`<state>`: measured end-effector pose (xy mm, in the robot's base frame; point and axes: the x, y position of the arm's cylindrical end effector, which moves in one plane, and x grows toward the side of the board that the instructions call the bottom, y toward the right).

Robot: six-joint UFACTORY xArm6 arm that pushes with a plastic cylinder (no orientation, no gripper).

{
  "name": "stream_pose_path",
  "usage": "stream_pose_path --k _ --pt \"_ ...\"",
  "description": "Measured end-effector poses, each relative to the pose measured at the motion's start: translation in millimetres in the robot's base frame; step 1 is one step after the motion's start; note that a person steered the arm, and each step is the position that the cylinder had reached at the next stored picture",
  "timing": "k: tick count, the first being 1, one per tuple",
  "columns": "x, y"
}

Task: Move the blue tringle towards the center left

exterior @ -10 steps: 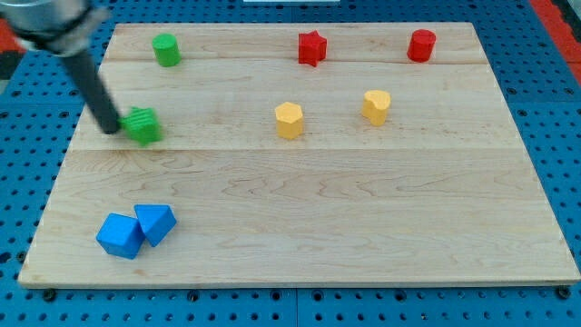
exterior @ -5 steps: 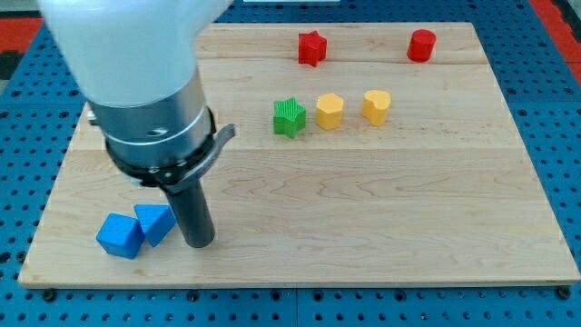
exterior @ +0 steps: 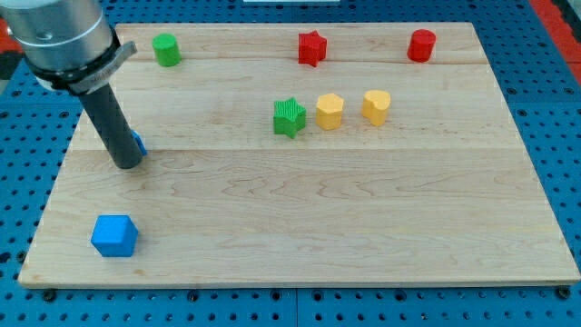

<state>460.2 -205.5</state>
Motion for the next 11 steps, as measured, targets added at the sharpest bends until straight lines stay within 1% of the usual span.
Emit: stream_pose_path --k 2,3,5,9,10,11 --pt "-49 -10" --pt "-64 10" --pt "-71 16" --pt "-71 18" --pt "-71 49" --pt "-72 93"
